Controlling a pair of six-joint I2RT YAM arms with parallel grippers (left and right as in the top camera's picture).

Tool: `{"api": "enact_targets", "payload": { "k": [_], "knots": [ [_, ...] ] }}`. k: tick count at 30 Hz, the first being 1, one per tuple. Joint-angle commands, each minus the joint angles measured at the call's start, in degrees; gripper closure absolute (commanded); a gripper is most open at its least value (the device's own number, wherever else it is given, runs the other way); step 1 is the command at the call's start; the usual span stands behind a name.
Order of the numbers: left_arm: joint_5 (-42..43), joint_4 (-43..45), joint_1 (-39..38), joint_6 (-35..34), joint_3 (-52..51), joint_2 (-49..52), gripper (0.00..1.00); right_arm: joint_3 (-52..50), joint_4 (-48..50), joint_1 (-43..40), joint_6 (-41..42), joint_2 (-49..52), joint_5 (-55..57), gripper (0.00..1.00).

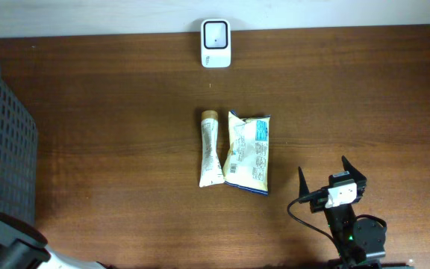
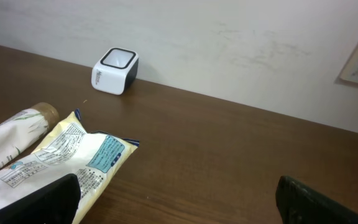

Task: Scan the item barcode
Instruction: 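Reach the left gripper into the basket and grasp the red-topped package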

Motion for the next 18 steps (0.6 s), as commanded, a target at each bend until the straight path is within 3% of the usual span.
{"api": "enact_targets", "payload": {
  "k": [1,18],
  "knots": [
    [0.4,2.3,1.4,7.5,-0.5,2.6,0.07,-0.5,0.0,-0.2,0.2,-0.3,-0.3,0.01],
    [0.4,2.6,4.7,13.8,-1.7,14.8,0.11,-0.5,0.0,-0.2,0.2,-0.3,-0.3,0.01]
  ]
}}
